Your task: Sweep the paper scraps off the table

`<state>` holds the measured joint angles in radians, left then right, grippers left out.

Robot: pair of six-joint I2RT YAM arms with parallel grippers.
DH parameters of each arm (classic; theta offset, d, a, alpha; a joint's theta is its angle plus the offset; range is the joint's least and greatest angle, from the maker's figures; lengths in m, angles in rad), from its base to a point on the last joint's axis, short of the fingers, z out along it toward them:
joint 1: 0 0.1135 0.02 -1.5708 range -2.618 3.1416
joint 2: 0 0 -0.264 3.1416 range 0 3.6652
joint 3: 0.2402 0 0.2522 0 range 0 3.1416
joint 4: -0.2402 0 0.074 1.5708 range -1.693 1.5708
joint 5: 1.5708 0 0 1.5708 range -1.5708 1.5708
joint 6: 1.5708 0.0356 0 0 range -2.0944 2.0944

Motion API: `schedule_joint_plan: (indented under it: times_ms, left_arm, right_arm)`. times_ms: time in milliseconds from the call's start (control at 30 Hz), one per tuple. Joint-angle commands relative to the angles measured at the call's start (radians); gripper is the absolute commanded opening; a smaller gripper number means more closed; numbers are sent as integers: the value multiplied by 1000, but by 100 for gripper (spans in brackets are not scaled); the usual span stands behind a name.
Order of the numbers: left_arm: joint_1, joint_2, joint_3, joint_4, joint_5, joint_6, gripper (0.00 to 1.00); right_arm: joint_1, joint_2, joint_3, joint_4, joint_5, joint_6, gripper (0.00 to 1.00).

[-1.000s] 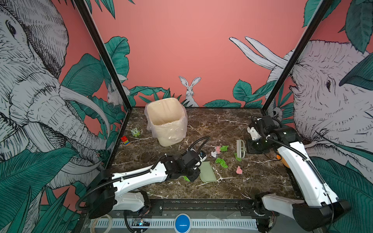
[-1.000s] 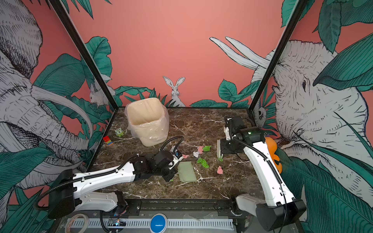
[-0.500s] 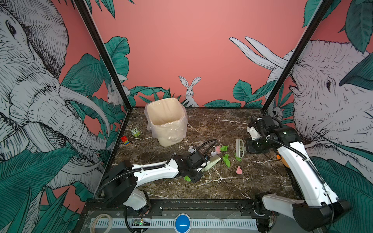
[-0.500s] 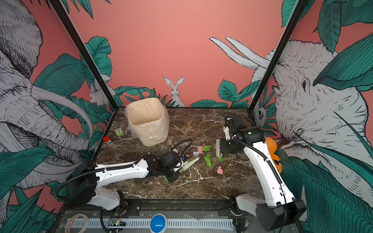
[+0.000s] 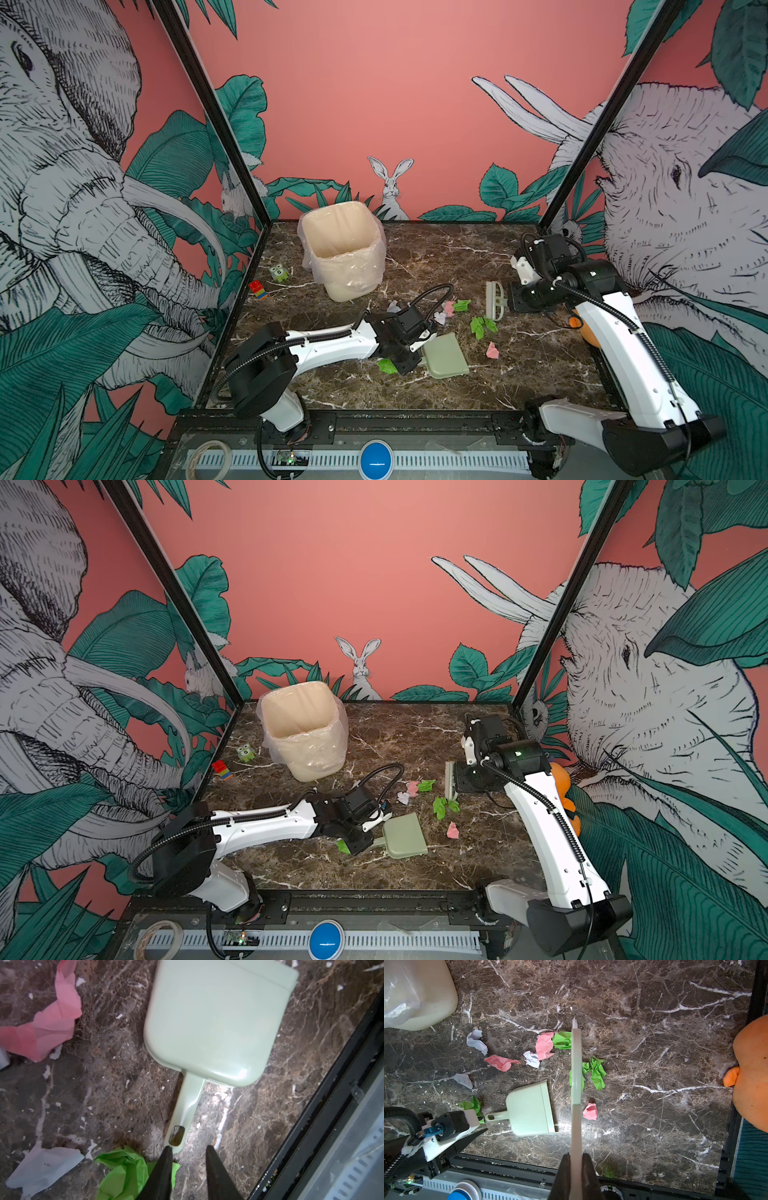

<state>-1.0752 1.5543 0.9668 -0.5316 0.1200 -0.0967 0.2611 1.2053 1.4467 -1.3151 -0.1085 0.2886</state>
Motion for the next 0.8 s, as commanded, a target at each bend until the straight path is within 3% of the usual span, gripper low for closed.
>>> schedule_joint_plan:
  times_ms: [0,133,267,533,767]
  left_arm:
    - [8,0,28,-30,15,10,29]
    - [8,-4,28,-33,18,16,33]
    - [8,-2,26,-45,27,88,54]
    - [6,44,33,-94,-166,229,51]
    - [-5,72,-9,59,-97,224,48]
  right_arm:
    - [4,4,24,-12,7,10,0]
    - [4,-2,23,-16,9,9,0]
    - [4,-11,5,-12,11,11,0]
    - [4,-44,9,-39,30,32,0]
    - [4,-67,43,-96,60,41,0]
